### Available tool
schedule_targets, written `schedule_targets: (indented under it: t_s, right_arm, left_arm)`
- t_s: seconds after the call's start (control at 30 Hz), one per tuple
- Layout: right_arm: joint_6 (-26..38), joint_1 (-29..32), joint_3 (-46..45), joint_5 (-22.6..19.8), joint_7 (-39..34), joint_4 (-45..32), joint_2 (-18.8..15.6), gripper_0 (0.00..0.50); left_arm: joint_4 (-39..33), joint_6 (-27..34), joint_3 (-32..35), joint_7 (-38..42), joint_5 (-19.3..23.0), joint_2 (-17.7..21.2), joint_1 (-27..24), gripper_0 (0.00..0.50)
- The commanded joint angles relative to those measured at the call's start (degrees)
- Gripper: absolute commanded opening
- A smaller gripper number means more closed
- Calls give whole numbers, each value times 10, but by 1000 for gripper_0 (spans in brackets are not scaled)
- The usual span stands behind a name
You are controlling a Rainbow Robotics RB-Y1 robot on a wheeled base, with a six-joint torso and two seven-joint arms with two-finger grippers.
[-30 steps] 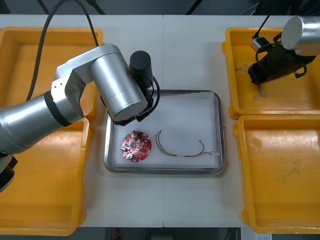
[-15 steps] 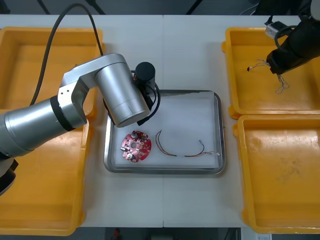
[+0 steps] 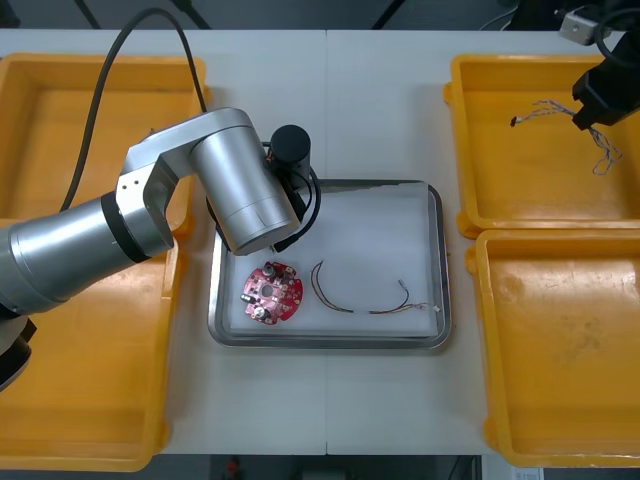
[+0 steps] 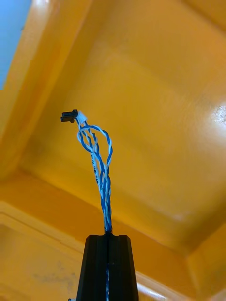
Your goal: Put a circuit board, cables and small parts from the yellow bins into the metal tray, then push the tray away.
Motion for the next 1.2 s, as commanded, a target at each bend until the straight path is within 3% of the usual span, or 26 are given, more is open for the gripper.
schedule_targets:
  t_s: [0.03,0.23,0.57,0.7,1.03,1.2]
  right_arm:
    - [32,31,-57,-7,10,-71,-27,0]
    - [65,60,-86,-17,9,-130,-27,0]
    - [68,93,-101,-36,4,-192,-26,0]
    - [68,106,-101,-43,-1,-223,-25,0]
    - [68,151,-101,-60,-20,-334,-10,0]
    - [68,177,-97,-101,-55,-393,-5,0]
  left_arm:
    - [-20,-4,0,34,4,3,3,500]
    - [-54,14,29,34,25,15,1,500]
    - [-136,129,119,12,101,74,-46,500]
    - [-138,160,160,-42,109,99,-62,500]
    - [-117,169,234,-163,110,149,-70,500]
    - [-92,167,261,-235,118,166,-71,500]
